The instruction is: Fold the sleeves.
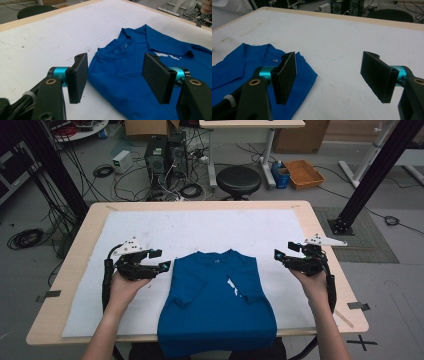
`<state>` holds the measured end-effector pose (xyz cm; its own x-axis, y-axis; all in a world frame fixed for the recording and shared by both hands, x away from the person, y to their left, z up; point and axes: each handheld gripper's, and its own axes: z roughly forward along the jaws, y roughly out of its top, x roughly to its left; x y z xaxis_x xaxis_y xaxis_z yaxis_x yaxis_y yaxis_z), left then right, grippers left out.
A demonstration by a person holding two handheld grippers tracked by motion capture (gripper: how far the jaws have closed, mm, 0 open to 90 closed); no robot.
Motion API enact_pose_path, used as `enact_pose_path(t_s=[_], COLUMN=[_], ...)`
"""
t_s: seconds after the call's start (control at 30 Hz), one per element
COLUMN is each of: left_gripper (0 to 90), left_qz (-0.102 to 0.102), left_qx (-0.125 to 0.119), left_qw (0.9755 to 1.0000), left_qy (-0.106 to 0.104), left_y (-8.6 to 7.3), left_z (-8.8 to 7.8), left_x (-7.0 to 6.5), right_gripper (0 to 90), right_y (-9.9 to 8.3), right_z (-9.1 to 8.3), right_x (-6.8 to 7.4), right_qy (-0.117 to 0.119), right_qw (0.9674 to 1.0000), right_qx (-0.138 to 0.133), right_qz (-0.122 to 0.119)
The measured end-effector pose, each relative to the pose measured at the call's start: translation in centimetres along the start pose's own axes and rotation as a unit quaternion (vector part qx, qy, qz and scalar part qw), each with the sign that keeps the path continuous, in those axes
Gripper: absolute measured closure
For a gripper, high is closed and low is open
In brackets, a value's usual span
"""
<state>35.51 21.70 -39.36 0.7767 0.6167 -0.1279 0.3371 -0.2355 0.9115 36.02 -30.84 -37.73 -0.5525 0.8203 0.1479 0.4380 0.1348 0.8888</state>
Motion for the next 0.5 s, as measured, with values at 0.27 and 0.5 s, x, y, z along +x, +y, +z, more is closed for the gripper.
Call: enact_pose_path(t_s=[0.27, 0.5], left_gripper=[37.6, 37.6], left_qz=[0.014, 0.014], left_qx=[0.009, 0.014], left_qw=[0.9999, 0.9998], left_qy=[-0.003, -0.007], left_y=[0.07, 0.0], left_z=[0.23, 0.51], left_x=[-0.47, -0.39], right_gripper=[28.8, 28.8], right_y=[0.07, -0.08], right_z=[0.19, 0.32], right_x=[0.14, 0.36], right_qy=[0.0, -0.001], right_qw=[1.0, 1.0], right_qx=[0.002, 0.006], right_qz=[-0.001, -0.002])
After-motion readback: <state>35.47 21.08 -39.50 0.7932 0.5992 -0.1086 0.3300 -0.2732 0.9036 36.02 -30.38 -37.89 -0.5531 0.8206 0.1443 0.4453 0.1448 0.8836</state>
